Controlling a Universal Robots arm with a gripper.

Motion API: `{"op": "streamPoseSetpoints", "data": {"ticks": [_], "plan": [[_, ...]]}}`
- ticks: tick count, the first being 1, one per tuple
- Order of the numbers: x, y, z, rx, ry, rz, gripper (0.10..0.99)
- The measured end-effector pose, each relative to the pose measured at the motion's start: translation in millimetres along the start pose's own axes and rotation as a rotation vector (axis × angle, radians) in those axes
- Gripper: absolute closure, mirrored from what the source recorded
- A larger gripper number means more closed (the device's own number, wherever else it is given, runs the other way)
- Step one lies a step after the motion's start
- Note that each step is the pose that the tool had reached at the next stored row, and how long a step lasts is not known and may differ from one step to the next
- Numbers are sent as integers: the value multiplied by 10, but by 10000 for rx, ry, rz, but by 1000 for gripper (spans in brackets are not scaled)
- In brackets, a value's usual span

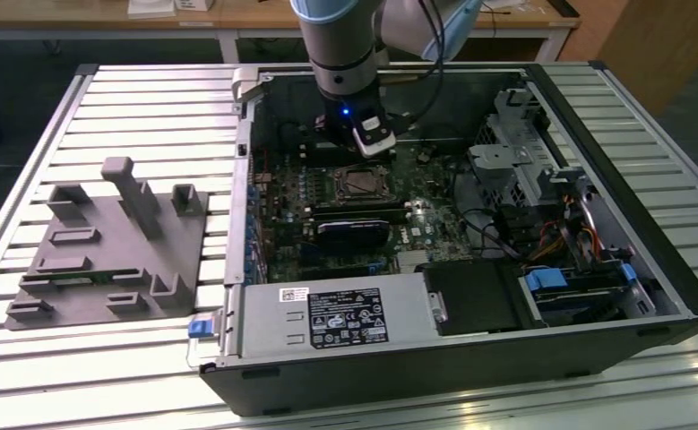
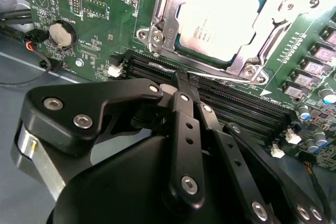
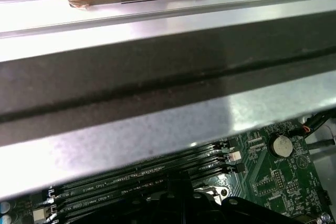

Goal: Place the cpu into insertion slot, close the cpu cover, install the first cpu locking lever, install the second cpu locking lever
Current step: 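Install the first cpu locking lever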

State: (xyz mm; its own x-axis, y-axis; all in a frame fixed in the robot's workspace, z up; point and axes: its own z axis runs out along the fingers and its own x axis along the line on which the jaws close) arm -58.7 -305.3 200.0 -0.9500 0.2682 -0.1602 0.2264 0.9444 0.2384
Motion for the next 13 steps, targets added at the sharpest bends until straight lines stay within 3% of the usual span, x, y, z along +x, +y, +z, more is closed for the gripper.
{"op": "streamPoseSetpoints", "data": {"ticks": [13], "plan": [[-10, -6, 42, 29, -36, -3, 980]]}}
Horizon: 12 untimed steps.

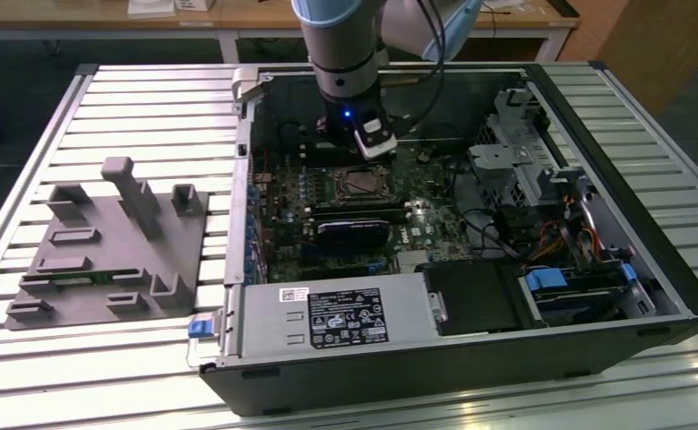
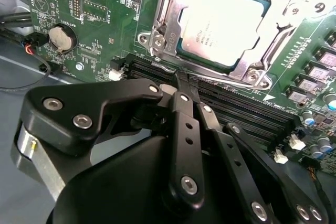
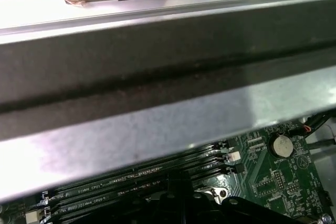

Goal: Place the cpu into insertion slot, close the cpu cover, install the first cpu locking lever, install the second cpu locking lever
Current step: 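Install the first cpu locking lever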

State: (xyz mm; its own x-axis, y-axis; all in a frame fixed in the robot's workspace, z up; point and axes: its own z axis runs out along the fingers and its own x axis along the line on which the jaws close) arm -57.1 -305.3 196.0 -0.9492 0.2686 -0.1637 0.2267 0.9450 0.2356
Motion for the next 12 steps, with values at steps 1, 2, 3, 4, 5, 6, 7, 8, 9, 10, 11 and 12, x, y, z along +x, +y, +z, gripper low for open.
{"op": "streamPoseSetpoints", "data": {"ticks": [1, 2, 3, 4, 5, 6, 7, 8, 9, 10, 11, 12], "plan": [[1, -1, 4, 2, -5, -1, 980], [1, -2, 7, 4, -7, -3, 980], [2, -3, 10, 5, -9, -3, 980], [2, -5, 13, 4, -12, -4, 980], [3, -6, 16, 5, -14, -4, 980], [3, -8, 19, 5, -17, -4, 980], [4, -10, 24, 7, -20, -6, 980], [4, -12, 27, 8, -22, -7, 980], [4, -13, 30, 8, -26, -7, 980], [5, -15, 32, 9, -28, -8, 980], [4, -17, 34, 7, -29, -9, 980], [3, -21, 36, 4, -31, -9, 980]]}}
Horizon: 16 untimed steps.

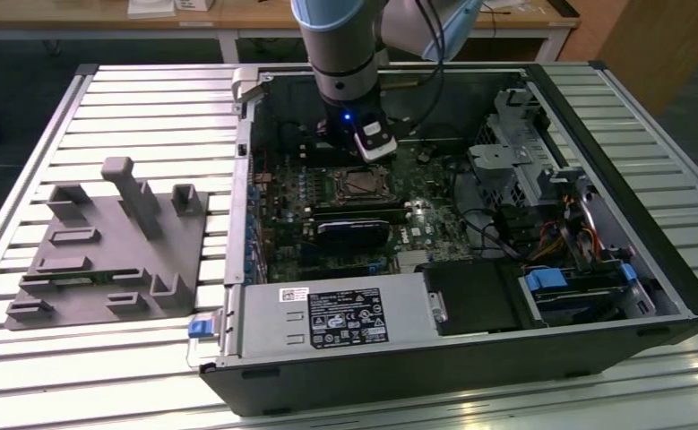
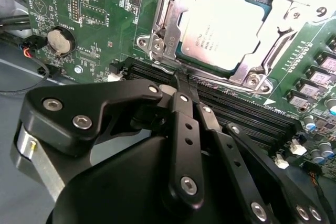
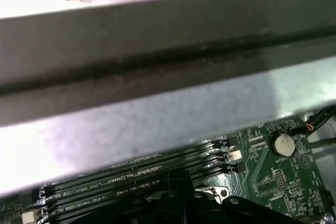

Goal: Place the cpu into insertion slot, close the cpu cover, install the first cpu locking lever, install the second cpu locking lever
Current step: 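Install the first cpu locking lever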

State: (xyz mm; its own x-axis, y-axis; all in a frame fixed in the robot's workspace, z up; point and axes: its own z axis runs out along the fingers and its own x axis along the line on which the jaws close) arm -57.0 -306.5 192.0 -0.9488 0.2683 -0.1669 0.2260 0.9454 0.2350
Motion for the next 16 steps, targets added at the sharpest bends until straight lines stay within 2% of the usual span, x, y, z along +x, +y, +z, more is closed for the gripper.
{"op": "streamPoseSetpoints", "data": {"ticks": [13, 16], "plan": [[-8, -31, -3, 1, 0, 1, 980], [-8, -31, -3, -154, 37, 35, 980]]}}
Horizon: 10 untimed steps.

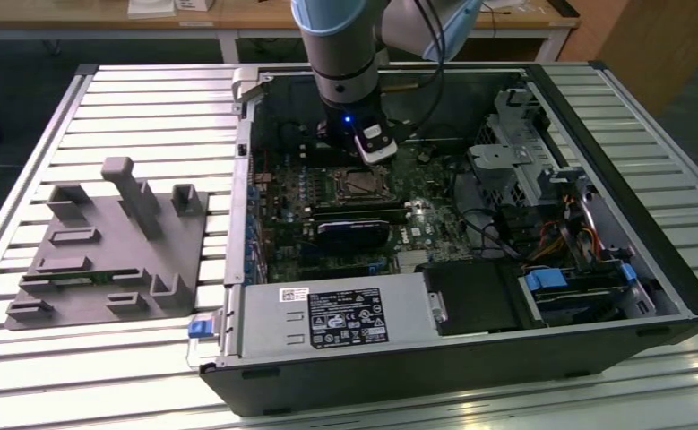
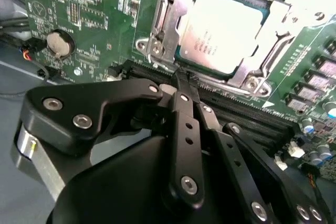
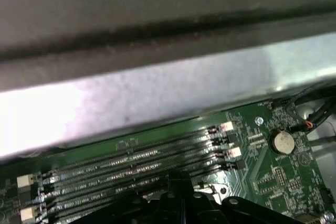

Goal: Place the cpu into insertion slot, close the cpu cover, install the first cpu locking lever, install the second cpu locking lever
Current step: 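Install the first cpu locking lever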

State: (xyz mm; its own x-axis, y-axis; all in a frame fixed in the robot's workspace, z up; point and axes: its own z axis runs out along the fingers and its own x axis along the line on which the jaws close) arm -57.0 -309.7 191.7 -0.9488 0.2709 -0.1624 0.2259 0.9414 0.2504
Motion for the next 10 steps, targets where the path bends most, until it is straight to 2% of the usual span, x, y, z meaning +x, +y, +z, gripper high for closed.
{"op": "streamPoseSetpoints", "data": {"ticks": [10], "plan": [[-5, -9, -10, -10, 1, 3, 980]]}}
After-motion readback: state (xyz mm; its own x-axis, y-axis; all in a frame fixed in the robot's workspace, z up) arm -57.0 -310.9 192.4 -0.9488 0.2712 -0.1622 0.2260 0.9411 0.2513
